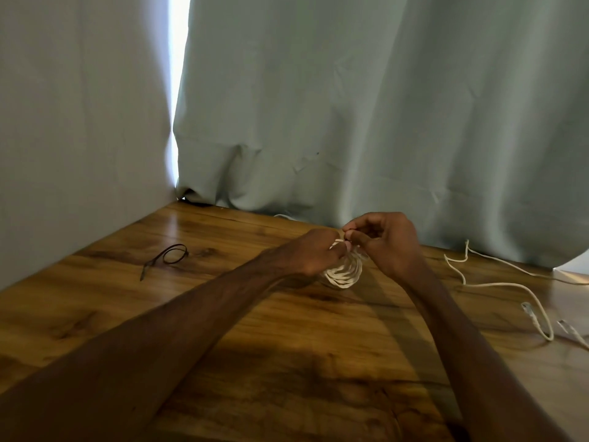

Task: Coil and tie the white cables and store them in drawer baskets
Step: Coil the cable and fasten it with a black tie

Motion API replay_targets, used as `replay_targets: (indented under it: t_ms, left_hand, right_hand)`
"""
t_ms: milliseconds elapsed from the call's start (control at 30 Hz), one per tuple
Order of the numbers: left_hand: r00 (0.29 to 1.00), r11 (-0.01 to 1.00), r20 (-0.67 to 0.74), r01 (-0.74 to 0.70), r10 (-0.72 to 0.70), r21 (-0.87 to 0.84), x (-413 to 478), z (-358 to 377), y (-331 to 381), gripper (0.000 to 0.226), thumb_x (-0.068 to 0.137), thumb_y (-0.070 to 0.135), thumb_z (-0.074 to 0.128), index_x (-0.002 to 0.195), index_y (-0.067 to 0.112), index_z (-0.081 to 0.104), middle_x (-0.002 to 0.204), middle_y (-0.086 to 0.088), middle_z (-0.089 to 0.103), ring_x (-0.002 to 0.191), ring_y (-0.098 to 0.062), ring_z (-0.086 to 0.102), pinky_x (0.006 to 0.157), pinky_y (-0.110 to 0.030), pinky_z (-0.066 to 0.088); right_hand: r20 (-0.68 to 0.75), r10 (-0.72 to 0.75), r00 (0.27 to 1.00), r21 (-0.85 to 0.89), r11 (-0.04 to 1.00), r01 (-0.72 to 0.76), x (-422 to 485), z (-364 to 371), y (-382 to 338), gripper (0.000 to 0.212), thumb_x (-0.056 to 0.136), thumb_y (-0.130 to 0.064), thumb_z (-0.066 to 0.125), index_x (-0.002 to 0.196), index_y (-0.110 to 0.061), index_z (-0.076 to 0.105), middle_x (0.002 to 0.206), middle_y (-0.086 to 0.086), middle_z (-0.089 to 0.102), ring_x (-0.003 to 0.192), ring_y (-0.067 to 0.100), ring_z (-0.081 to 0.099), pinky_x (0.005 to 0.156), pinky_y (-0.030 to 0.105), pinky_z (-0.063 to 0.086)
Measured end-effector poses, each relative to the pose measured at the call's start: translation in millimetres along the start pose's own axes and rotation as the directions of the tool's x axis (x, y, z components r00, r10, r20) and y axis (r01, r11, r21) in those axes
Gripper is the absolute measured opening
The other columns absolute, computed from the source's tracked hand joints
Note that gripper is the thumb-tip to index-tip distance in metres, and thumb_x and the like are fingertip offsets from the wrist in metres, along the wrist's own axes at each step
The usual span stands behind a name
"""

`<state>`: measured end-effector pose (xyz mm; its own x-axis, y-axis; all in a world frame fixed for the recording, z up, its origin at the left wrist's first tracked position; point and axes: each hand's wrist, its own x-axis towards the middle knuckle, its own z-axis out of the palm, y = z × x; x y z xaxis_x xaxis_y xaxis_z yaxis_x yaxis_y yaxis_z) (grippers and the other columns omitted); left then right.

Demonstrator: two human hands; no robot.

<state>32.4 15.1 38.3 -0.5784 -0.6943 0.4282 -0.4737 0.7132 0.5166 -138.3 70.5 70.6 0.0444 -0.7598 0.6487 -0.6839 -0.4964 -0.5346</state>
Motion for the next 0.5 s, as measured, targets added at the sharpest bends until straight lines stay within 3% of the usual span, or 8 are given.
replay_targets:
  t_ms: [100, 233, 333, 500]
  left_hand:
    - [1.000, 0.997, -0.009, -0.020, 0.020, 0.068, 2, 3, -6, 0.038, 0.105, 0.038, 0.042, 0.082, 0.015, 0.060, 0.081, -0.005, 0.063, 0.078, -0.022, 0.063, 0.070, -0.046, 0.050]
    - [0.999, 0.991, -0.023, -0.029, 0.032, 0.134, 3, 2, -12, 0.037, 0.106, 0.037, 0.042, 0.090, 0.011, 0.062, 0.087, -0.006, 0.063, 0.081, -0.021, 0.063, 0.073, -0.046, 0.053]
    - [0.998, 0.986, -0.005, -0.068, 0.070, 0.153, 1, 1, -11, 0.036, 0.106, 0.036, 0.040, 0.082, 0.017, 0.058, 0.082, -0.003, 0.060, 0.076, -0.018, 0.060, 0.069, -0.043, 0.050]
    - [0.998, 0.978, -0.011, -0.056, 0.059, 0.202, 2, 6, -12, 0.031, 0.103, 0.041, 0.039, 0.088, 0.021, 0.056, 0.086, 0.000, 0.060, 0.078, -0.014, 0.060, 0.069, -0.041, 0.051]
  right_hand:
    - [0.033, 0.010, 0.999, 0.029, 1.000, -0.011, 0, -3, 2, 0.015, 0.086, -0.006, 0.080, 0.098, -0.014, 0.080, 0.081, -0.004, 0.078, 0.073, 0.006, 0.075, 0.071, 0.019, 0.060]
    - [0.119, 0.022, 0.993, 0.053, 0.998, -0.029, 1, -8, 5, 0.014, 0.088, -0.002, 0.076, 0.098, -0.011, 0.080, 0.084, -0.001, 0.079, 0.075, 0.009, 0.076, 0.068, 0.019, 0.059]
    - [0.197, 0.039, 0.980, 0.159, 0.985, -0.071, 1, -12, 5, 0.012, 0.093, -0.005, 0.072, 0.101, -0.003, 0.079, 0.087, 0.007, 0.080, 0.078, 0.018, 0.077, 0.063, 0.024, 0.060]
    - [0.232, 0.068, 0.970, 0.235, 0.964, -0.124, 0, -17, 8, 0.013, 0.088, 0.001, 0.074, 0.100, 0.004, 0.077, 0.086, 0.017, 0.078, 0.074, 0.021, 0.077, 0.066, 0.028, 0.063]
